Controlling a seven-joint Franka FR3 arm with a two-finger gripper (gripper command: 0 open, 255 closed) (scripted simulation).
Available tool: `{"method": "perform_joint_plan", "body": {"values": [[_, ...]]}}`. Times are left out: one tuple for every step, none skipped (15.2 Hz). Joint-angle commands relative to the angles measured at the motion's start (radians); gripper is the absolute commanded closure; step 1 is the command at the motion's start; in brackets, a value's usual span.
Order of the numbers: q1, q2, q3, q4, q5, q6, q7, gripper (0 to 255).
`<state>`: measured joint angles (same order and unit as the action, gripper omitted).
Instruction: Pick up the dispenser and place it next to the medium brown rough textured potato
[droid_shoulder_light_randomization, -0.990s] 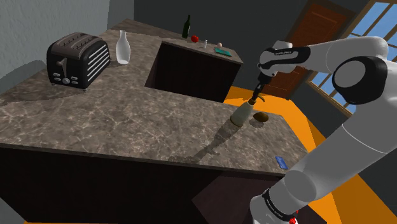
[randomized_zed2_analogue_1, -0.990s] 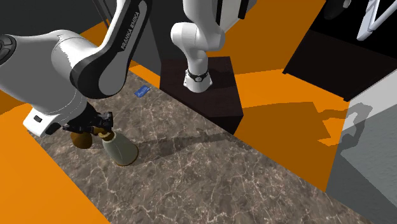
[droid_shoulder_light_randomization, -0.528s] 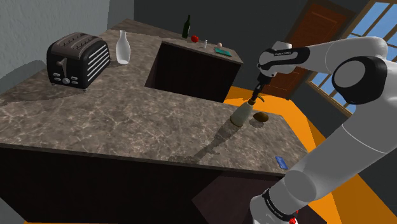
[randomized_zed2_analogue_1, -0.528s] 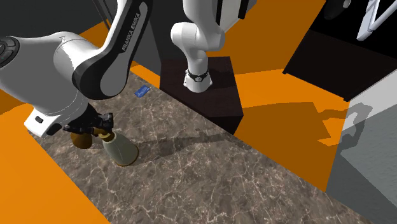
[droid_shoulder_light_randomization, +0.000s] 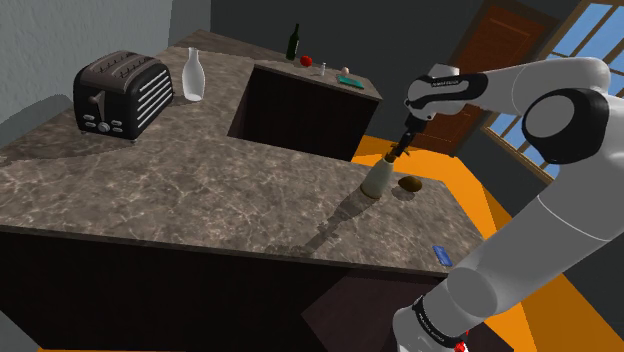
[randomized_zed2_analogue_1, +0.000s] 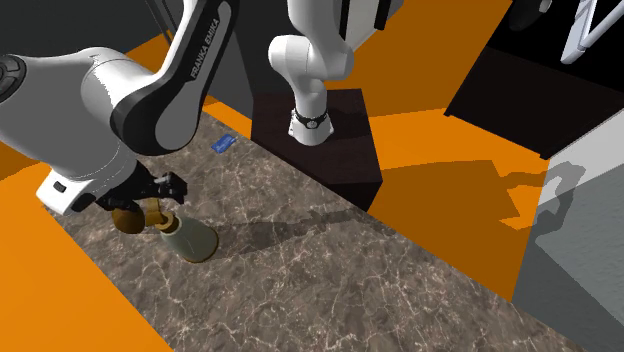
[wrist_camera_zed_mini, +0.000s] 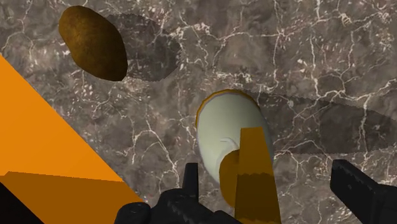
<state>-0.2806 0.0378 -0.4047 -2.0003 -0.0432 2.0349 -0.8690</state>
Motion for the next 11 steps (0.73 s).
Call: {"method": "perform_joint_plan", "body": {"values": [[0.003, -0.017, 0.002, 0.034, -0.006, -0.050, 0.005, 0], [0.004, -0.025, 0.003, 0.059, -0.009, -0.082, 0.007, 0], [0.005, -0.030, 0.004, 0.079, -0.011, -0.108, 0.009, 0], [0.005, -0.030, 0.004, 0.079, -0.011, -0.108, 0.009, 0], [0.005, -0.030, 0.004, 0.079, -0.011, -0.108, 0.009, 0], [0.005, -0.030, 0.004, 0.079, -0.011, -0.108, 0.009, 0], [0.005, -0.030, 0.004, 0.079, -0.011, -0.108, 0.009, 0], [0.005, -0.030, 0.004, 0.079, -0.011, -0.108, 0.009, 0], [0.005, -0.030, 0.004, 0.079, -0.011, -0.108, 0.009, 0], [0.005, -0.030, 0.004, 0.079, -0.011, -0.108, 0.009, 0], [0.005, -0.030, 0.004, 0.079, -0.011, -0.108, 0.009, 0]]}}
